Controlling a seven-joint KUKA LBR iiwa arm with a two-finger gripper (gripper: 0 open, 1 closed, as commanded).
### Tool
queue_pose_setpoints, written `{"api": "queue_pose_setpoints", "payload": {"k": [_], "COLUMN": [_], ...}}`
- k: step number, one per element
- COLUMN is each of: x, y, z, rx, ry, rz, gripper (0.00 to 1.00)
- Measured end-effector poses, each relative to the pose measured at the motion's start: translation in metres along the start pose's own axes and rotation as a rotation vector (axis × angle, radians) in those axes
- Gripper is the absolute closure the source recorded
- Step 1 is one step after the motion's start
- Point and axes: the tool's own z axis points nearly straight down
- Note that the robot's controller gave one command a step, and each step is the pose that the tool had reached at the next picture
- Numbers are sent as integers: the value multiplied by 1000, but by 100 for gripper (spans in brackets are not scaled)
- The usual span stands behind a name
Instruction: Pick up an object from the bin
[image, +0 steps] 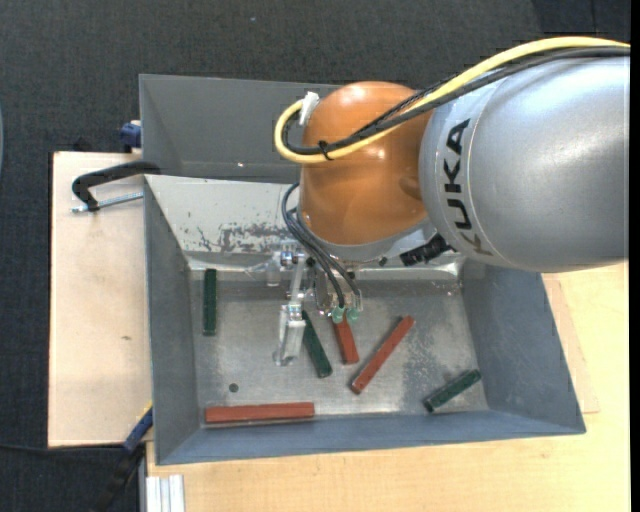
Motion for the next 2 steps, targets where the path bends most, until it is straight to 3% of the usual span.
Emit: {"api": "queue_pose_setpoints", "payload": {"k": [1, 2], "x": [0, -7], "y": [0, -11], "z": [0, 14], "rx": [0, -3], "ry": [0, -5], "rz": [0, -72], "gripper": [0, 0]}}
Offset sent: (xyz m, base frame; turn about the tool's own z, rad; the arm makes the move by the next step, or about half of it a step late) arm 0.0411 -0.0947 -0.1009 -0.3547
